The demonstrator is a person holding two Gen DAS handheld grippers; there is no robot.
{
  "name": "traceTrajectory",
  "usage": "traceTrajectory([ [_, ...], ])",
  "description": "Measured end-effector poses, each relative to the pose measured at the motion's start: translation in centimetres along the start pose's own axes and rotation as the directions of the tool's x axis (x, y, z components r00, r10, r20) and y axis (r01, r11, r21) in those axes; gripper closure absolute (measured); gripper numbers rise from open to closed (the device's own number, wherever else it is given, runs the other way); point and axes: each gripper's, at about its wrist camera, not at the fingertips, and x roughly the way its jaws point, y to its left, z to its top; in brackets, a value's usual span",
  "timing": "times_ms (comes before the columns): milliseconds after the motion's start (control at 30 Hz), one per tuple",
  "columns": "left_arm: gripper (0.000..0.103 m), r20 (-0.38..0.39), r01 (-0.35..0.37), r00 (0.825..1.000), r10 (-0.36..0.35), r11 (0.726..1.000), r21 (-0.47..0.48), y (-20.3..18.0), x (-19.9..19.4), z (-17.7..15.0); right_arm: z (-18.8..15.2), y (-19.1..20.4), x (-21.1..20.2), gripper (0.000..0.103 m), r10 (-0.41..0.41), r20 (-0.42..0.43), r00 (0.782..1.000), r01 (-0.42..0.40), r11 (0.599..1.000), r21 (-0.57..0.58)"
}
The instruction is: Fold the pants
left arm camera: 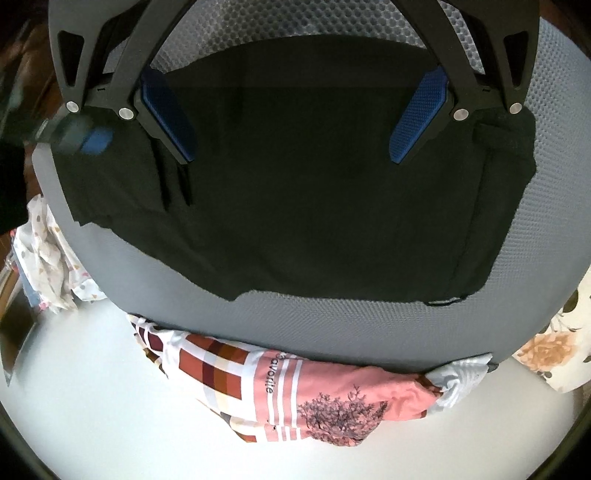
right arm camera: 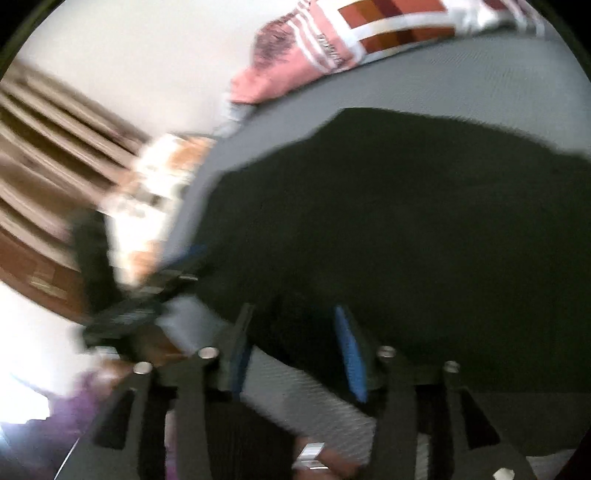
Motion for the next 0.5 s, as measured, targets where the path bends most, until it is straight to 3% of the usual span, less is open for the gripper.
traceTrajectory([
  [100, 0.0, 0.019, 0.006, 1.0, -0.005, 1.0, -0.004, 0.1, -0.4, 0.2, 1.0, -2.5, -4.9, 0.059, 0.062, 0.136, 0.989, -0.071, 0.996, 0.058],
  [233, 0.0, 0.025, 0.07, 0.997, -0.07, 0.998, -0.001, -0.5, -0.8, 0.4, 1.4, -6.4, -12.2, 0.059, -0.003, 0.29, 0.957, -0.032, 0.993, 0.117],
  [400, 0.0, 0.019, 0.137, 0.99, -0.139, 0.988, 0.064, -3.2, -1.4, 0.4, -0.2, -9.0, -14.6, 0.059, -0.09, 0.3, 0.95, 0.045, 0.987, 0.154],
  [500, 0.0, -0.044, 0.191, 0.981, -0.188, 0.979, 0.07, -4.3, -0.7, 0.3, -1.7, -10.1, -14.4, 0.059, -0.104, 0.279, 0.955, 0.055, 0.982, 0.178],
])
